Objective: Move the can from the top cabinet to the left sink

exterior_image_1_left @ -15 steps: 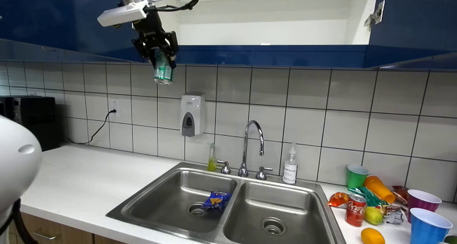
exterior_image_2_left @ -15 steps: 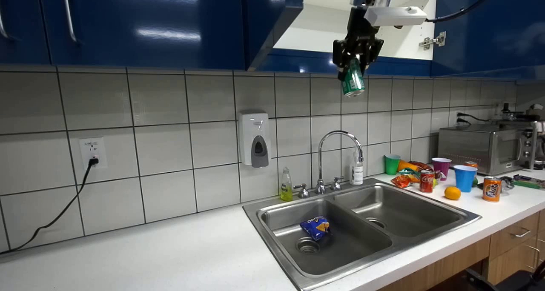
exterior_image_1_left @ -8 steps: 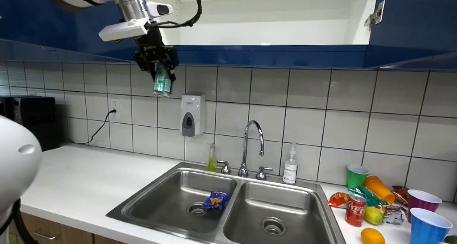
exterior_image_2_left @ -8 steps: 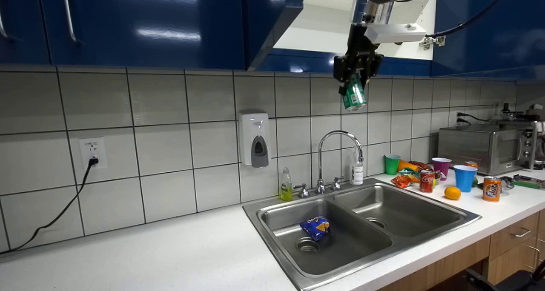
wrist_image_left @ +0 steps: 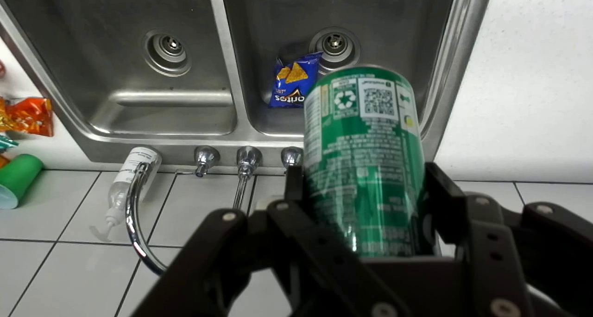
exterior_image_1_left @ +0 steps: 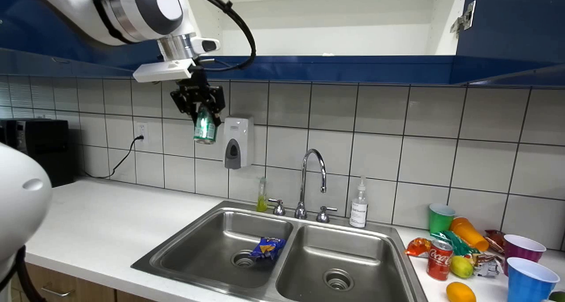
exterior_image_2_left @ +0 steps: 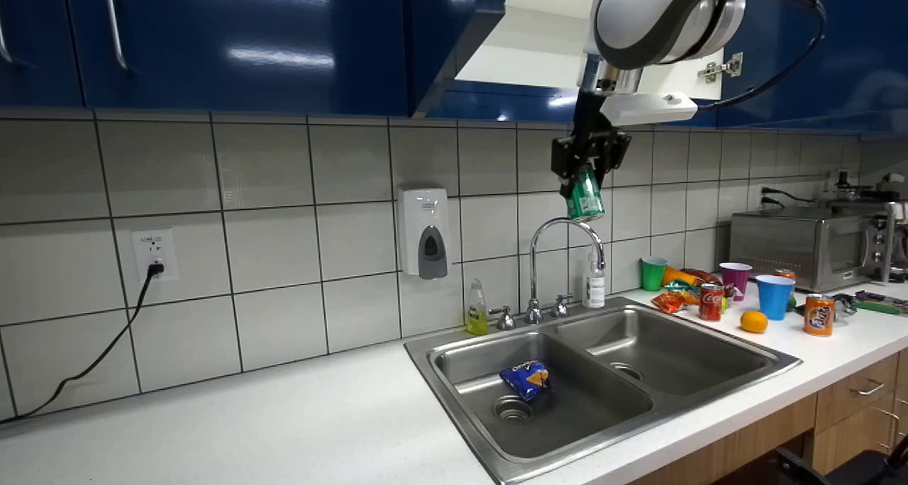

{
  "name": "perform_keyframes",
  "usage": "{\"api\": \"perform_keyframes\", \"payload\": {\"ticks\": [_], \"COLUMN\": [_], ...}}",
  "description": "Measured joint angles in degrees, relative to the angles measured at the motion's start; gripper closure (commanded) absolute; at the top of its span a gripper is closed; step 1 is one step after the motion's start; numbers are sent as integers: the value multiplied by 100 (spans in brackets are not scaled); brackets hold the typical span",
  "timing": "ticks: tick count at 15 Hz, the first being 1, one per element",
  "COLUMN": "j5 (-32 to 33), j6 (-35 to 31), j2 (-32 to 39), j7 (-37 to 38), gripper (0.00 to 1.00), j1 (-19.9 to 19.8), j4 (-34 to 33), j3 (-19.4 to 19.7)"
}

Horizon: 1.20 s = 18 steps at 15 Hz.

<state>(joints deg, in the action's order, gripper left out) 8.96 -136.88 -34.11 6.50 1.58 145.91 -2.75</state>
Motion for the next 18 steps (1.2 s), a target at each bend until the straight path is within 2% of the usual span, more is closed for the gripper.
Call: {"api": "perform_keyframes", "payload": {"ticks": [8, 18], "j5": [2, 8], "j6": [-907, -1901], "j2": [810, 1388], "j7": [-17, -31], "gripper": [62, 62], "j1": [-3, -3], "j4": [319, 769], "j3": [38, 13]}}
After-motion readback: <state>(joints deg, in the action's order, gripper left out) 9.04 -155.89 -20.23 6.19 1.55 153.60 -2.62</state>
